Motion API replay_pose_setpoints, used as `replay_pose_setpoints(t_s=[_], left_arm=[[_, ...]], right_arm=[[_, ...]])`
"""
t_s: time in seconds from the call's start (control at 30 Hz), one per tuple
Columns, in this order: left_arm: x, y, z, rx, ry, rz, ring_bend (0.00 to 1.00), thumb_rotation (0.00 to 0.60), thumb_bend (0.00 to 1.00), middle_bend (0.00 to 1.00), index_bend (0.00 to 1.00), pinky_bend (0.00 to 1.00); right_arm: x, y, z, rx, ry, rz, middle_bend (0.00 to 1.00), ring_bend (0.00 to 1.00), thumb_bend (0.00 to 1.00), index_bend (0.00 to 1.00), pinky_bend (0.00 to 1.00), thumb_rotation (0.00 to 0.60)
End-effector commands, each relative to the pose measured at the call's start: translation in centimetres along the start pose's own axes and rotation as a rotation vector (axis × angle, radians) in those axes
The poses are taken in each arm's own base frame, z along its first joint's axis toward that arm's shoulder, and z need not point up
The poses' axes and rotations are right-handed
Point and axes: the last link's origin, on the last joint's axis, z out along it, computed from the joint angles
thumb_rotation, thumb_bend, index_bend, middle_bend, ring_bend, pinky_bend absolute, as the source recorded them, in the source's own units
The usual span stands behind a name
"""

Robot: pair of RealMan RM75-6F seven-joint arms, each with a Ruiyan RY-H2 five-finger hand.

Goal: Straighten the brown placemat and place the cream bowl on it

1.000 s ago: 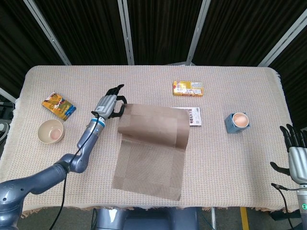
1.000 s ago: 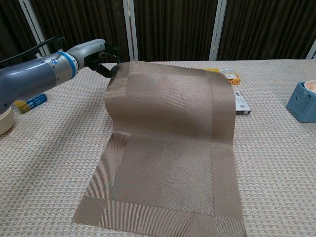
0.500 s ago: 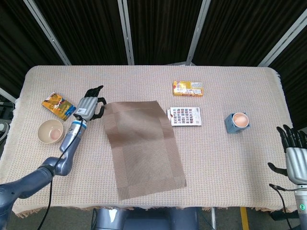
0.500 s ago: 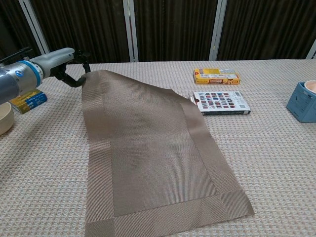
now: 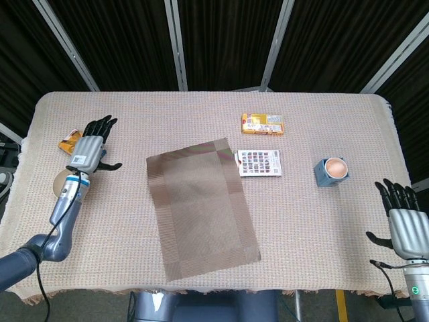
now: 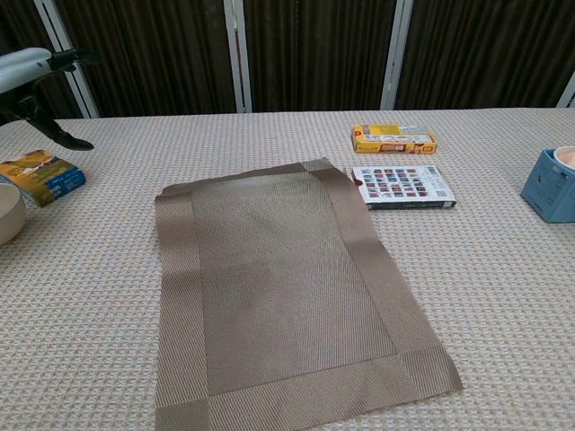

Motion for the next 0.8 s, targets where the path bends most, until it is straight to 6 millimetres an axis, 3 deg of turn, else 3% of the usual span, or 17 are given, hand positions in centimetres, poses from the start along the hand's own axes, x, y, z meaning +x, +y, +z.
replay_pose_setpoints(t_s=[0.03, 0.2, 0.43, 0.67, 0.8], left_arm=[[2.1, -1.9, -4.4, 0.041, 0.034, 0.051, 0.00, 0.600, 0.00, 0.00, 0.00, 0.00], [3.8, -2.4, -10.2, 0.116, 0.048, 0.095, 0.00, 0.600, 0.00, 0.00, 0.00, 0.00], [5.5, -2.1, -16.2, 0.228, 0.049, 0.129, 0.00, 0.600, 0.00, 0.00, 0.00, 0.00], [6.5, -1.4, -18.6, 0.246, 0.043, 0.168, 0.00, 0.600, 0.00, 0.00, 0.00, 0.00], [6.4, -1.6, -18.8, 0.240, 0.033, 0.166, 0.00, 0.600, 0.00, 0.00, 0.00, 0.00]], right_arm=[[-1.0, -1.6, 0.0, 0.087, -0.057, -0.002, 0.00, 0.00, 0.00, 0.00, 0.00, 0.600], [-2.6, -5.1, 0.5, 0.293, -0.152, 0.023, 0.00, 0.00, 0.00, 0.00, 0.00, 0.600], [-4.5, -9.4, 2.0, 0.556, -0.247, 0.016, 0.00, 0.00, 0.00, 0.00, 0.00, 0.600], [-6.7, -13.1, 3.0, 0.726, -0.257, -0.004, 0.00, 0.00, 0.00, 0.00, 0.00, 0.600], [-8.4, -15.0, 3.3, 0.792, -0.261, 0.004, 0.00, 0.00, 0.00, 0.00, 0.00, 0.600]])
